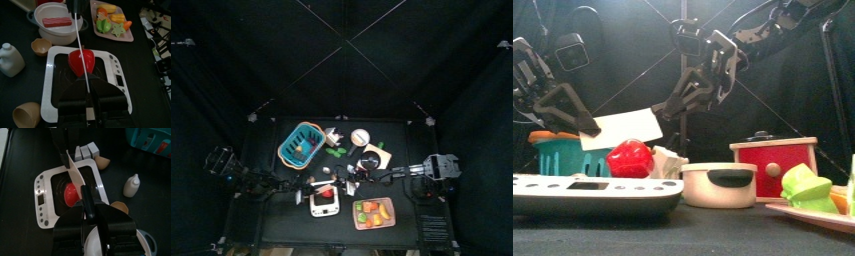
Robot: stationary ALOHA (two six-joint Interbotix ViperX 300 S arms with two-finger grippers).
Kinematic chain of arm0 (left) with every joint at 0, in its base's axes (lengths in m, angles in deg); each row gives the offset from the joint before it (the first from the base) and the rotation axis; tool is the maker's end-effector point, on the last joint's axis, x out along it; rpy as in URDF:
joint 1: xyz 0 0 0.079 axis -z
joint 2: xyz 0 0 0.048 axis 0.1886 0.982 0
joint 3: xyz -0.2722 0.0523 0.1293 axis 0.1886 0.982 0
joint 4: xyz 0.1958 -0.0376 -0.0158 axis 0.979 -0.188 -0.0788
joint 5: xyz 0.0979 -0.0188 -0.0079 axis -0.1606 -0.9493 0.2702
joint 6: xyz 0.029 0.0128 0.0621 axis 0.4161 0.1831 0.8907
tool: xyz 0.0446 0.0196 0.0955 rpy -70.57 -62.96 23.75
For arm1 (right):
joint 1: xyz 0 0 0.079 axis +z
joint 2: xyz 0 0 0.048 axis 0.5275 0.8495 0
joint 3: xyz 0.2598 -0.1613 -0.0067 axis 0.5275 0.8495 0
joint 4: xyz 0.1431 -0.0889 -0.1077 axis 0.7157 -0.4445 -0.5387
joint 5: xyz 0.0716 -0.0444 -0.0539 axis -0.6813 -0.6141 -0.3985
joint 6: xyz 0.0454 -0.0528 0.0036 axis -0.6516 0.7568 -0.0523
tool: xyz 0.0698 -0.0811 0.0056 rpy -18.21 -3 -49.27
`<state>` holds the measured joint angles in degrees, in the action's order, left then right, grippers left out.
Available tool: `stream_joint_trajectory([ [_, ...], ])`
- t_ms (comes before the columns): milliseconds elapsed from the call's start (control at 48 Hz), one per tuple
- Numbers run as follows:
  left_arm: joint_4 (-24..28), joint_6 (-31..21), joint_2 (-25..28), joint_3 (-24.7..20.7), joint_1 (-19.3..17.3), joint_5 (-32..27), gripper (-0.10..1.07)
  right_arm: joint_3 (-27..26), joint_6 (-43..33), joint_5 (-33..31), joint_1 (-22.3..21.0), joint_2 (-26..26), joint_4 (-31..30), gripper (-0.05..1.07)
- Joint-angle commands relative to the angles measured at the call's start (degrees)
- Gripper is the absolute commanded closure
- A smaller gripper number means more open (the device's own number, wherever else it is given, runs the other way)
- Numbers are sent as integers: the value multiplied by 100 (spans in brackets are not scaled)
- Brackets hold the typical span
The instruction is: Cut apple
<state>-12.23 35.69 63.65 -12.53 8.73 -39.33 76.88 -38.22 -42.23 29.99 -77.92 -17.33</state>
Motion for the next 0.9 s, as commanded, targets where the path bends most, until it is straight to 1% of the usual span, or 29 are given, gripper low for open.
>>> stream_joint_trajectory([
  [0, 70, 35, -26, -167, 62, 35, 61, -62, -9, 70, -158, -97, 18, 57],
  [396, 70, 35, 18, -158, 62, 26, 61, 62, -18, 44, -9, -26, 35, 57],
  [667, 70, 44, 255, -211, -26, 35, 61, 70, -18, 44, 62, 70, 35, 57],
  [875, 193, 44, 369, -255, -62, 35, 61, 79, -18, 44, 88, 149, 35, 57],
])
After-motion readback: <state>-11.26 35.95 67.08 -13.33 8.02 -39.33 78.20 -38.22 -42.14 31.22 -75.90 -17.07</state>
